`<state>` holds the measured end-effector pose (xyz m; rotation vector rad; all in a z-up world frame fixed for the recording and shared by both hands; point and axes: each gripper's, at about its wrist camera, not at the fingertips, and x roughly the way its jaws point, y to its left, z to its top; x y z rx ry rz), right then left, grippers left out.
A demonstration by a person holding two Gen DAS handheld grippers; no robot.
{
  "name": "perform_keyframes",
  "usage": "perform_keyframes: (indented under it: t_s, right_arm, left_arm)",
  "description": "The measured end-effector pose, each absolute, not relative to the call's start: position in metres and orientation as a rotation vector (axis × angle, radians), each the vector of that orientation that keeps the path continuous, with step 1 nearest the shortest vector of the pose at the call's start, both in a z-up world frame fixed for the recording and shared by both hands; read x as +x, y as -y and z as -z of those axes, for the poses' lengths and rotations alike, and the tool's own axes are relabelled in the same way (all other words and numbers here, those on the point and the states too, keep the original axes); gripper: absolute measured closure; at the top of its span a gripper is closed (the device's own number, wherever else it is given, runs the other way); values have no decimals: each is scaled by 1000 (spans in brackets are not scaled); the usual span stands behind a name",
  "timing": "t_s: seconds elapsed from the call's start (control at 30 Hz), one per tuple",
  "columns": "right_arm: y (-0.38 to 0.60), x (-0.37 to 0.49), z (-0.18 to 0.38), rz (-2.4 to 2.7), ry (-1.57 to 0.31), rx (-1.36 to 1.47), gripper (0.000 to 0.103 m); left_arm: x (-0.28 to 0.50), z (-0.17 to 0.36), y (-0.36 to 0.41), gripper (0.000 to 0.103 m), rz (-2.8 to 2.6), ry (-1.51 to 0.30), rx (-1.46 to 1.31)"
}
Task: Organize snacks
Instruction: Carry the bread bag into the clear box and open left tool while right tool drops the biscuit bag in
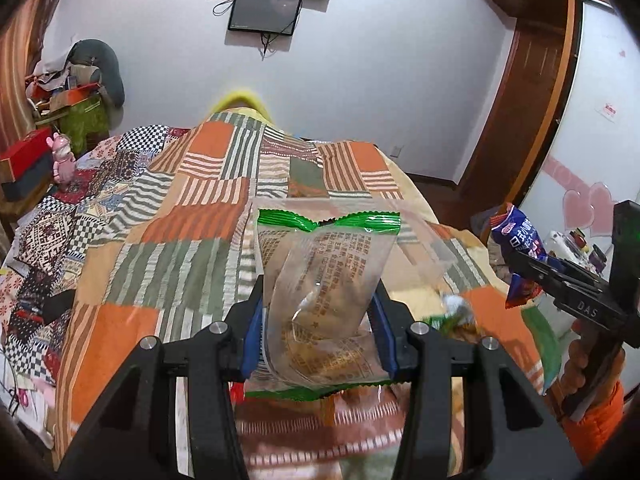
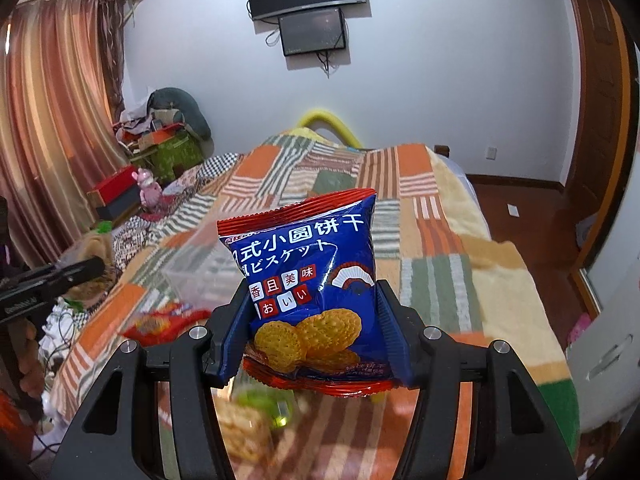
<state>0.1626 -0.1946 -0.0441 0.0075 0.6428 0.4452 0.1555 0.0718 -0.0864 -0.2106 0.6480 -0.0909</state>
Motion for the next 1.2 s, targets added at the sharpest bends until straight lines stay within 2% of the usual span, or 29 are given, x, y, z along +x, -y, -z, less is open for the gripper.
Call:
perform_keyframes:
  t_s: [0.33, 0.67, 1.07, 1.2]
  right_arm:
    - [167, 201, 53, -457, -644, 9, 48]
    - [142, 245, 74, -448, -724, -22, 48]
    - [124, 260, 97, -498, -835, -100, 47]
    - [127, 259, 95, -497, -847, -98, 46]
  left_arm:
    - [226, 95, -68, 56, 80, -674, -176]
    - [291, 128, -70, 56, 73, -783, -169]
    - [321, 162, -60, 55, 60, -902, -134]
    - [317, 159, -60, 46, 74, -902, -146]
